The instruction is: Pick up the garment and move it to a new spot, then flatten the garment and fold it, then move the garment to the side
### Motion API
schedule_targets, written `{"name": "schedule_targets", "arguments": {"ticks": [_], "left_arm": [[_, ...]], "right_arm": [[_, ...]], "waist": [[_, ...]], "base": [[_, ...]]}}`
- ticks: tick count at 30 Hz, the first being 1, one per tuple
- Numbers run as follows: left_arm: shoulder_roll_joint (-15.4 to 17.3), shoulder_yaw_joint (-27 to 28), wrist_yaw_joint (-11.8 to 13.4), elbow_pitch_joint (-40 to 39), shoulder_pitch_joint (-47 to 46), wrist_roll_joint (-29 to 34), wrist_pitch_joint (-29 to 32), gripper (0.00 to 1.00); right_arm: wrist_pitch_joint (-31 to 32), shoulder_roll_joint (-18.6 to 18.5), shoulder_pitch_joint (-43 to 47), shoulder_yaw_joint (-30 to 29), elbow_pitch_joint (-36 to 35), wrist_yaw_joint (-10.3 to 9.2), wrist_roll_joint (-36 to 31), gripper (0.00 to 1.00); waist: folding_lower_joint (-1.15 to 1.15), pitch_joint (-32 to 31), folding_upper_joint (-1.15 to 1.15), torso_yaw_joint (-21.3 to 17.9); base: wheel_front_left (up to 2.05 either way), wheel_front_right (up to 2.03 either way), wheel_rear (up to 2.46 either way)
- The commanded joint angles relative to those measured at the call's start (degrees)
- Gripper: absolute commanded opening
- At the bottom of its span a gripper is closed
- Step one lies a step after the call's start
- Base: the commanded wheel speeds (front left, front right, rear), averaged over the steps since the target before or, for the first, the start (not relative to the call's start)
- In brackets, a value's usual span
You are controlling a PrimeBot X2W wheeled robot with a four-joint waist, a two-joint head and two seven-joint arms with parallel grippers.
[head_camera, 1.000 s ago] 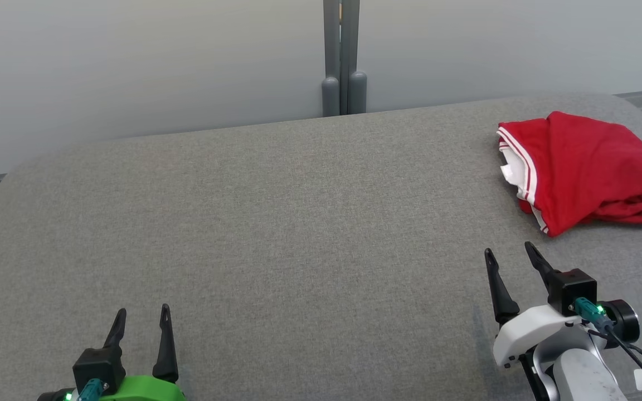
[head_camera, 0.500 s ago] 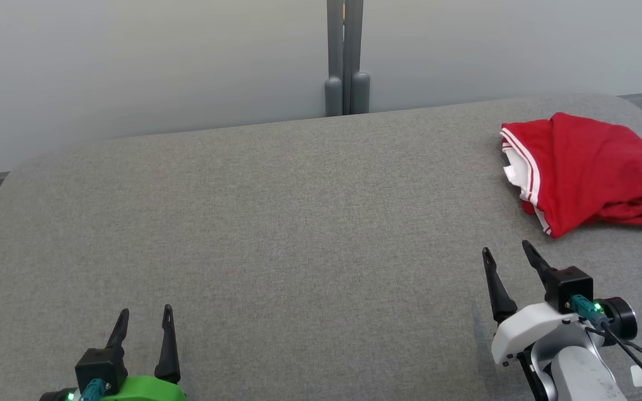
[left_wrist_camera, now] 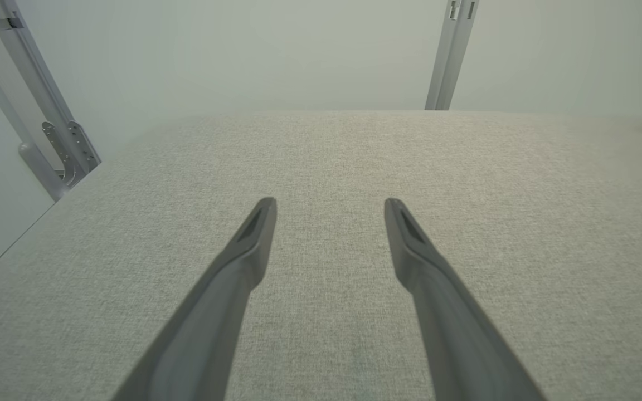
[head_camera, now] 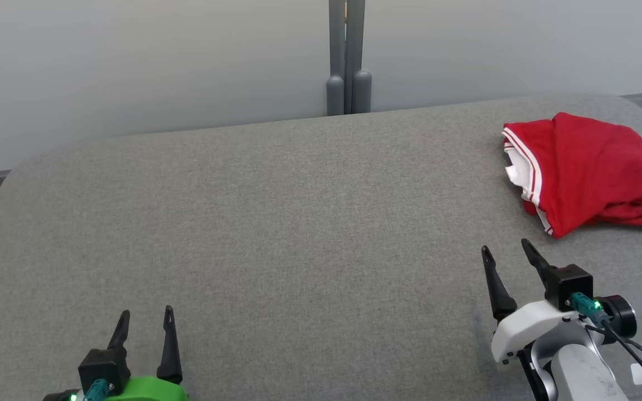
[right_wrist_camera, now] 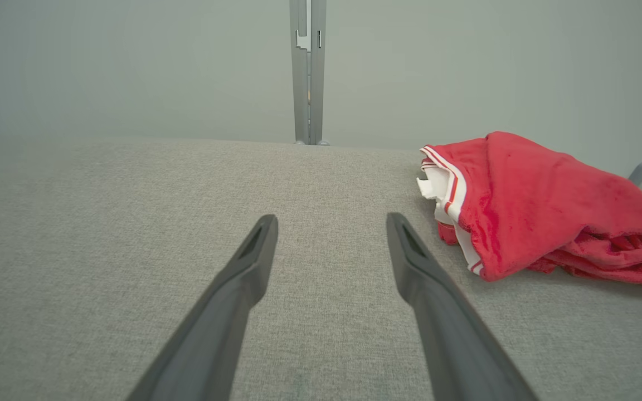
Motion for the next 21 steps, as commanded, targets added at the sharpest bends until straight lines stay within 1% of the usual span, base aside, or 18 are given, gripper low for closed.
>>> {"name": "schedule_targets", "arguments": {"ticks": [1, 21], "left_arm": [[-0.04, 0.22, -0.11, 0.10, 0.27, -0.01, 0.05, 1.00], [0.11, -0.22, -0.67, 0.30, 0.63, -0.03, 0.03, 1.00]], "right_arm": [[-0.18, -0.50, 0.32, 0.19, 0.00, 0.03, -0.28, 1.00], [-0.18, -0.45, 1.57, 2.08, -0.10, 0.03, 2.27, 1.00]], "waist": [[0.00, -0.45, 0.00, 5.61], [0.00, -0.28, 0.00, 5.56]], "base": [[0.00, 0.00, 0.00], [0.00, 0.00, 0.00]]}}
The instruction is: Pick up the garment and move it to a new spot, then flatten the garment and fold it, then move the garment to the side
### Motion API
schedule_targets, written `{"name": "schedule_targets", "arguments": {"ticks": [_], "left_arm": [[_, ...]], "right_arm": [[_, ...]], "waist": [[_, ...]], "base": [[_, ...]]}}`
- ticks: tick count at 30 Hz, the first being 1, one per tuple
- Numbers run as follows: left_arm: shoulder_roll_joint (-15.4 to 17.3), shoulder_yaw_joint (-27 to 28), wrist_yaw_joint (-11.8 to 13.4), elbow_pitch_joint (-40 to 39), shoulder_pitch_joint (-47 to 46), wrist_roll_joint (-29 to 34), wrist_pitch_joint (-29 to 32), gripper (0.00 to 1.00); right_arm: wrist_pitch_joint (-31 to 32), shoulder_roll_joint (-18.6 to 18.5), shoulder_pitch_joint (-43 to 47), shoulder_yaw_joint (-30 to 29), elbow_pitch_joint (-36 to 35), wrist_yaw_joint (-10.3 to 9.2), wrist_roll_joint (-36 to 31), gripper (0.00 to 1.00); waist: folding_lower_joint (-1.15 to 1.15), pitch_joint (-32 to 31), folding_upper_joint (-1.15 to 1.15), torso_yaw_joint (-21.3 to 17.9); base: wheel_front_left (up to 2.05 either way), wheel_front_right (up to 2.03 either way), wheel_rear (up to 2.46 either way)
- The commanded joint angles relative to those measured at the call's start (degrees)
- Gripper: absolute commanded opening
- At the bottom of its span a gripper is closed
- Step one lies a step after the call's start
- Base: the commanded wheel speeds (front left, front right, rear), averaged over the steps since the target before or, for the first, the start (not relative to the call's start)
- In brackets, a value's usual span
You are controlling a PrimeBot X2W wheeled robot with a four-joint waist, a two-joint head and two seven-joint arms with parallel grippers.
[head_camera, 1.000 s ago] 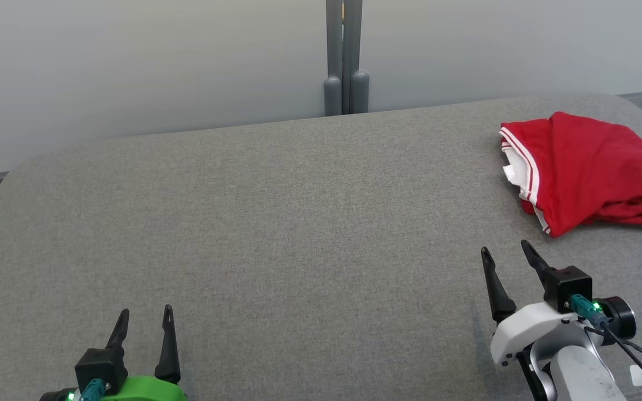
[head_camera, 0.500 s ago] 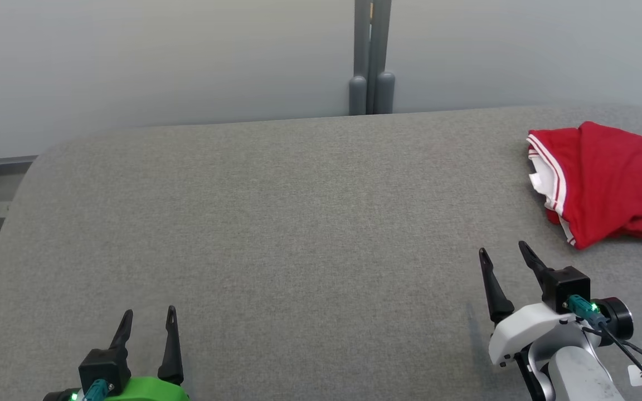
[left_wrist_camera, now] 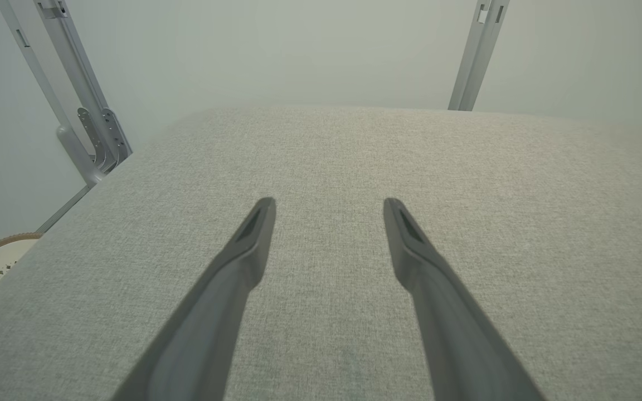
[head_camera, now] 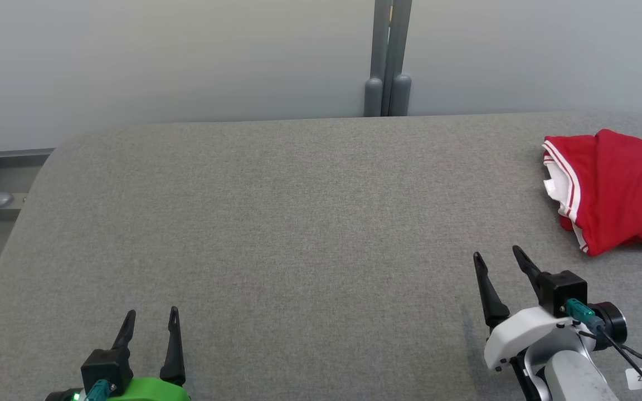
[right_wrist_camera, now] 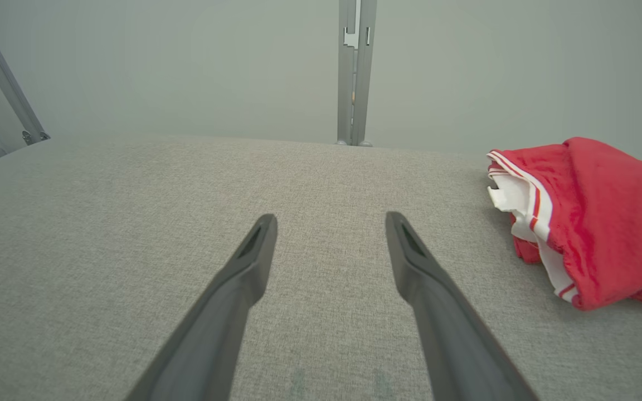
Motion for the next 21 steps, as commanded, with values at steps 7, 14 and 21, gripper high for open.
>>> {"name": "schedule_targets", "arguments": {"ticks": [7, 14, 21], "left_arm": [[0.29, 0.08, -0.44, 0.45, 0.39, -0.46, 0.02, 1.00], [0.29, 0.23, -0.53, 0.61, 0.15, -0.56, 0.02, 1.00], [0.29, 0.33, -0.74, 0.04, 0.35, -1.42, 0.02, 1.00]], "right_arm": [[-0.16, -0.20, 0.79, -0.26, 0.41, -0.03, 0.55, 1.00], [-0.16, -0.20, 0.66, -0.56, 0.71, -0.03, 0.30, 1.00], [-0.16, -0.20, 0.42, -0.47, 1.00, -0.03, 0.52, 1.00]], "waist": [[0.00, -0.02, 0.00, -0.04], [0.00, 0.11, 0.00, -0.07], [0.00, 0.13, 0.00, -0.20]], "base": [[0.00, 0.00, 0.00], [0.00, 0.00, 0.00], [0.00, 0.00, 0.00]]}}
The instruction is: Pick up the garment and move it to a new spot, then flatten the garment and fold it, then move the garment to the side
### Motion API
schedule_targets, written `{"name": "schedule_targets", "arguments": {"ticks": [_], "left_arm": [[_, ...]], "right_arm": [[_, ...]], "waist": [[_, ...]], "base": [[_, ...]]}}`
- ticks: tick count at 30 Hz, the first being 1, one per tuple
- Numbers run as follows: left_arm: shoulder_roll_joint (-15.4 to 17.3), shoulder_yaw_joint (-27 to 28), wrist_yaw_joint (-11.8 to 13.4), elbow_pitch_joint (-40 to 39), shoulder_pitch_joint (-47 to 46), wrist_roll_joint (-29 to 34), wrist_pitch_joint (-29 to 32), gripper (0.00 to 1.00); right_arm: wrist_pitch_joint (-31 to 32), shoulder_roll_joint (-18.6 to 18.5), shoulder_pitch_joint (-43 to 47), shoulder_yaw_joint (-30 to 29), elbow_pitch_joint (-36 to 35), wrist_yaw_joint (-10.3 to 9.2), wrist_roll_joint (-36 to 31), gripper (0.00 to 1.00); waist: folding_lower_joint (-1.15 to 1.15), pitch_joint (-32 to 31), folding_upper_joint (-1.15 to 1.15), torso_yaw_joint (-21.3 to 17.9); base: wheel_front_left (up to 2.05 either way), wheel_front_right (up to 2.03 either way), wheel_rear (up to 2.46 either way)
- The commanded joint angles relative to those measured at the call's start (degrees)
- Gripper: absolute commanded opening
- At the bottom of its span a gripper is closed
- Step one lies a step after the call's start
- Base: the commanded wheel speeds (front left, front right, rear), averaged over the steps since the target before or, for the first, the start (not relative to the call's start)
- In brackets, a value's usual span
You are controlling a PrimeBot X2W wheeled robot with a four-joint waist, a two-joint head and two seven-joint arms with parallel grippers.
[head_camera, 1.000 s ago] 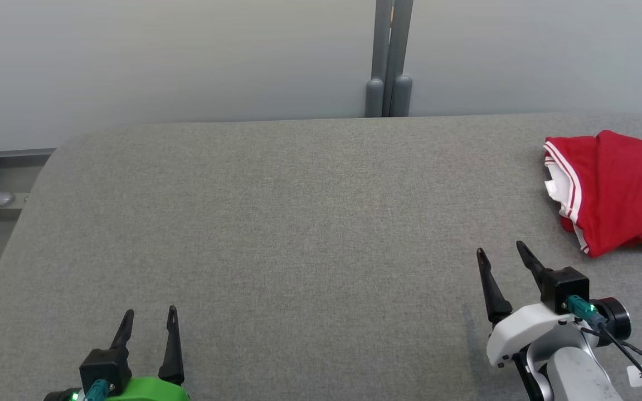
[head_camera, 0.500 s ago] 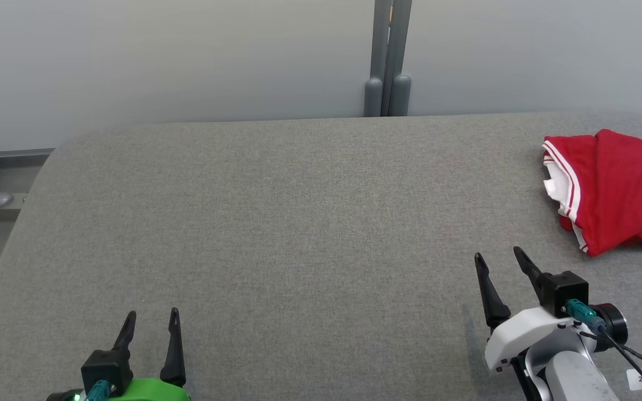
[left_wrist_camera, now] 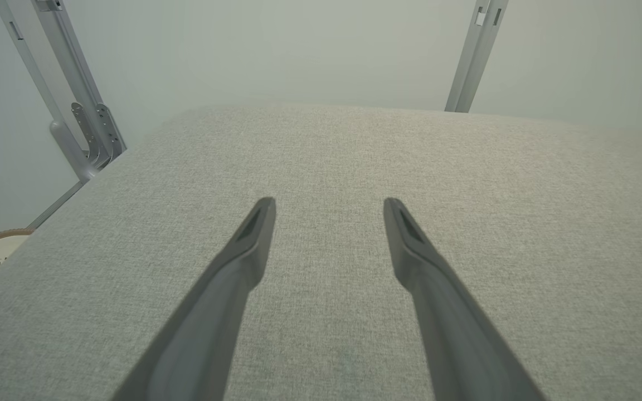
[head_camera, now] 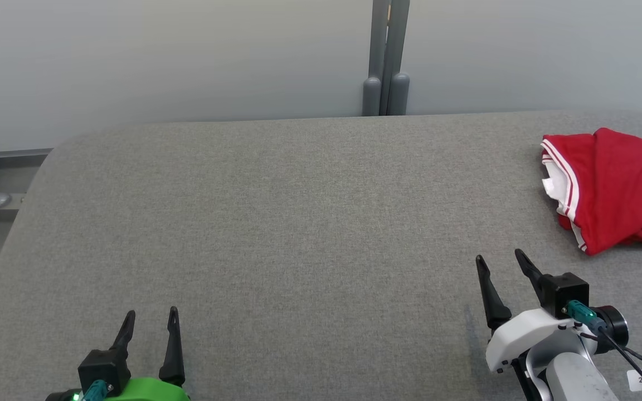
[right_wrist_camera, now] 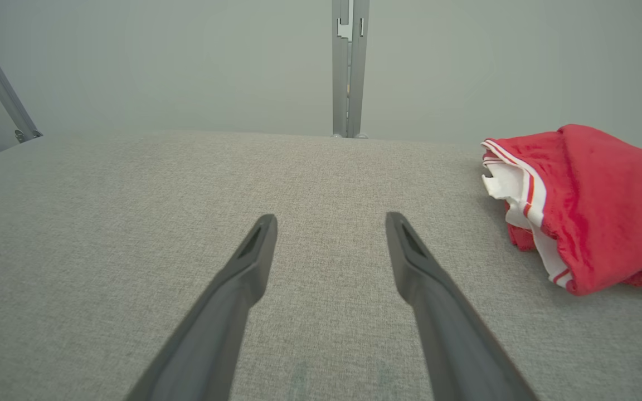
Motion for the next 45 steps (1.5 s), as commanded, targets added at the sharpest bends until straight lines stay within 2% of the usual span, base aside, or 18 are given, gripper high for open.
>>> {"name": "schedule_targets", "arguments": {"ticks": [1, 10, 11, 16, 29, 45], "left_arm": [[0.29, 0.20, -0.15, -0.22, 0.44, -0.37, 0.02, 1.00], [0.29, 0.10, -0.57, -0.43, 0.63, -0.65, 0.02, 1.00], [0.29, 0.08, -0.54, -0.47, 0.68, -0.61, 0.02, 0.00], [-0.23, 0.17, -0.43, 1.94, 0.18, -0.79, 0.35, 0.00], [-0.15, 1.32, -0.85, -0.35, -0.78, -16.49, 4.23, 0.00], [-0.07, 2.26, -1.23, -2.58, -1.60, -30.69, 7.60, 0.00]], "right_arm": [[-0.16, -0.18, 0.36, 0.09, 0.02, -0.03, 0.12, 1.00], [-0.16, -0.18, 0.26, -0.03, -0.23, -0.03, 0.25, 1.00], [-0.16, -0.18, 0.22, 0.06, -0.31, -0.03, 0.31, 0.00], [0.56, 0.42, 1.29, -0.32, 1.79, 0.00, 0.86, 0.00], [4.69, 0.32, 1.93, -1.75, -1.40, 0.00, 17.51, 0.00], [8.18, 0.22, 2.66, -2.86, -4.48, 0.00, 32.56, 0.00]], "waist": [[0.00, -0.01, 0.00, -0.02], [0.00, 0.08, 0.00, -0.13], [0.00, 0.06, 0.00, -0.14], [0.00, 0.09, 0.00, -0.16], [0.00, 0.25, 0.00, -0.50], [0.00, 0.44, 0.00, -0.86]], "base": [[0.00, 0.00, 0.00], [0.00, 0.00, 0.00], [0.00, 0.00, 0.00], [0.00, 0.00, 0.00], [0.00, 0.00, 0.00], [0.00, 0.00, 0.00]]}}
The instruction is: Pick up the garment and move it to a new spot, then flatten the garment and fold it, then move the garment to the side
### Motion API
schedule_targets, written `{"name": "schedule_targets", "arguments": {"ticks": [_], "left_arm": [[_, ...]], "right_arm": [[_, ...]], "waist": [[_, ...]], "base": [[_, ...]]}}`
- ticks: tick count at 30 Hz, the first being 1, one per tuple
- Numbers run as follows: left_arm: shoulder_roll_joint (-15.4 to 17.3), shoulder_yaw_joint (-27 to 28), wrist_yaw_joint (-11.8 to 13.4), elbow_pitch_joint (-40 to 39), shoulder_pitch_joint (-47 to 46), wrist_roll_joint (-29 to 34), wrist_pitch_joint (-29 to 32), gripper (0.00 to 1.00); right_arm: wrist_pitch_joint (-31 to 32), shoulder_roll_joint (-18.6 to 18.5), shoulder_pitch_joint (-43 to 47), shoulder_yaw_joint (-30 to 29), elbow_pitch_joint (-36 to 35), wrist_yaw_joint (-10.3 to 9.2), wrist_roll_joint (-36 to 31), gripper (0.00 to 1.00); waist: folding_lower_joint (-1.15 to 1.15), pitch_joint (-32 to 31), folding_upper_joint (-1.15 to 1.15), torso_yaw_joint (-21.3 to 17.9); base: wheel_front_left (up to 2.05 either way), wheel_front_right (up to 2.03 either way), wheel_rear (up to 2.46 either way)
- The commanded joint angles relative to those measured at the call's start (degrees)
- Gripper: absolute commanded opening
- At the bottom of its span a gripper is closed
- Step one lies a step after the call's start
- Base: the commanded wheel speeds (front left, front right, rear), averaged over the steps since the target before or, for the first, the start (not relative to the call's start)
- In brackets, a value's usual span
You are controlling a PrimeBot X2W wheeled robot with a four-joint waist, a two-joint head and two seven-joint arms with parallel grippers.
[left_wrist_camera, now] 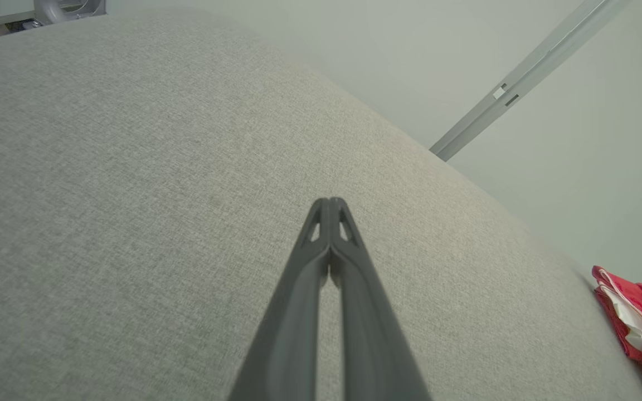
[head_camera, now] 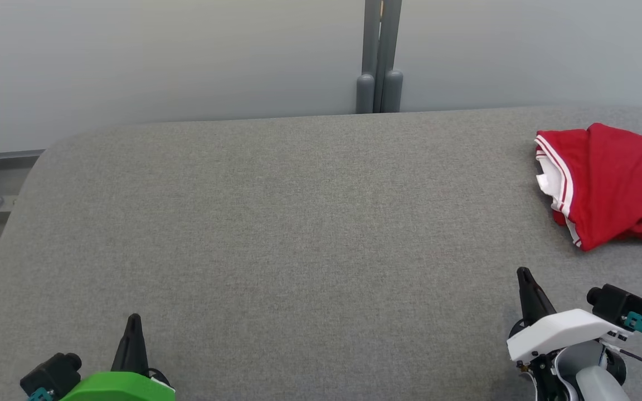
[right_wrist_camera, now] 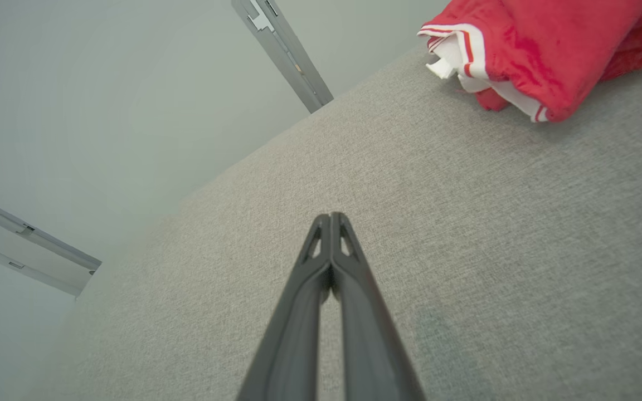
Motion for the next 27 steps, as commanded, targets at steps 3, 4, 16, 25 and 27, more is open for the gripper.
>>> {"name": "schedule_targets", "arguments": {"ticks": [3, 4, 16, 25, 27], "left_arm": [[0.28, 0.52, -0.19, -1.35, -1.97, -3.78, 0.71, 0.00], [0.28, 0.58, -0.22, -1.47, -2.02, -4.64, 0.94, 0.00], [0.34, 1.27, -0.52, -2.82, -2.66, -13.91, 3.24, 0.00], [0.39, 1.74, -0.66, -3.76, -3.04, -20.23, 4.82, 0.00], [0.40, 1.86, -0.67, -3.95, -3.11, -21.59, 5.15, 0.00]], "right_arm": [[0.89, -0.30, -0.39, -0.52, -1.67, 0.00, 3.88, 0.00], [1.10, -0.31, -0.35, -0.59, -1.84, 0.00, 4.74, 0.00], [3.54, -0.38, 0.09, -1.44, -3.72, 0.00, 14.64, 0.00], [5.18, -0.43, 0.38, -2.03, -4.98, 0.00, 21.32, 0.00], [5.56, -0.44, 0.44, -2.16, -5.25, 0.01, 22.68, 0.00]], "waist": [[0.00, 0.04, 0.00, -0.07], [0.00, 0.05, 0.00, -0.10], [0.00, 0.20, 0.00, -0.39], [0.00, 0.30, 0.00, -0.60], [0.00, 0.33, 0.00, -0.65]], "base": [[0.00, 0.00, 0.00], [0.00, 0.00, 0.00], [0.00, 0.00, 0.00], [0.00, 0.00, 0.00], [0.00, 0.00, 0.00]]}}
